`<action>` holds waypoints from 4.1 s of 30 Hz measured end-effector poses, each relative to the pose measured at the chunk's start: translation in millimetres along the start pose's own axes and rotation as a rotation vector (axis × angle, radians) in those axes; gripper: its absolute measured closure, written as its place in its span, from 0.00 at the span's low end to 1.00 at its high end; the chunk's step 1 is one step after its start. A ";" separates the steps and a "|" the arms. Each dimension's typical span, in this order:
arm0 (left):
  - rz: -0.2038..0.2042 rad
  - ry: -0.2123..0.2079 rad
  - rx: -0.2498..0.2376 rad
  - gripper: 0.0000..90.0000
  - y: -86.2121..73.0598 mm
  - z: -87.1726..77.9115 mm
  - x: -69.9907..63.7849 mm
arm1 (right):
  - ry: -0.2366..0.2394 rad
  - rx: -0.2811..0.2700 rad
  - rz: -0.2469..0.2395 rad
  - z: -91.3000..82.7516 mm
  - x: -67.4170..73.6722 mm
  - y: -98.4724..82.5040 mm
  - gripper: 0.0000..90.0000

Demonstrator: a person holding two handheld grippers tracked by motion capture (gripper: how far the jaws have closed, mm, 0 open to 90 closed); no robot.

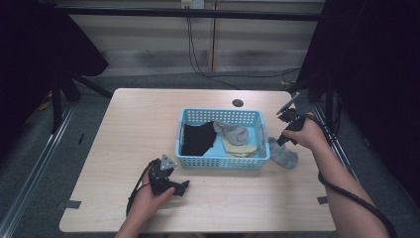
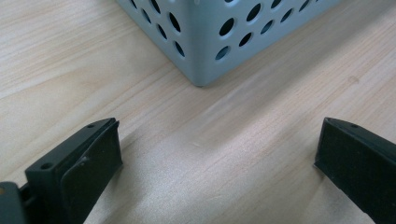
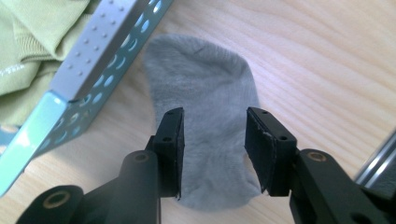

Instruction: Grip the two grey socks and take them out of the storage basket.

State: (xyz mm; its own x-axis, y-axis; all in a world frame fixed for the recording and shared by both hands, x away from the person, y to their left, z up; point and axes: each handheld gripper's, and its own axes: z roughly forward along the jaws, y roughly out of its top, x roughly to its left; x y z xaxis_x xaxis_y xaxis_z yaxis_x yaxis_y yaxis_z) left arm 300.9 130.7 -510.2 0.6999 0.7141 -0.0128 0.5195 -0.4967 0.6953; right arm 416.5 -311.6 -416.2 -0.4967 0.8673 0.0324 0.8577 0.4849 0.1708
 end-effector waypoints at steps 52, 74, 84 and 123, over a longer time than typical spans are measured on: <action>-0.001 -0.005 0.005 0.00 -0.4 -0.9 -0.2 | 0.013 -0.105 -0.214 -12.8 100.1 94.1 0.31; -0.003 -0.002 0.001 0.00 -0.5 -0.6 -0.7 | 0.001 -0.193 -0.140 41.6 100.1 107.5 0.35; 0.000 -0.003 0.001 0.00 -0.3 -0.2 -0.7 | 0.058 -0.120 -0.151 43.7 105.6 104.1 0.89; 0.001 -0.005 0.001 0.00 -0.3 -0.2 -0.6 | 0.073 -0.058 -0.242 -50.7 96.3 95.1 0.96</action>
State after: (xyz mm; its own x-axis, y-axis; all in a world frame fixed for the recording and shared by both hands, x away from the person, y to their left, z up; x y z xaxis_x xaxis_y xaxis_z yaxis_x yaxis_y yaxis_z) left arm 300.3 130.5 -510.2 0.7029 0.7111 -0.0158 0.5194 -0.4980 0.6944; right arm 443.5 -187.6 -347.0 -0.6964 0.7156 0.0544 0.7050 0.6679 0.2386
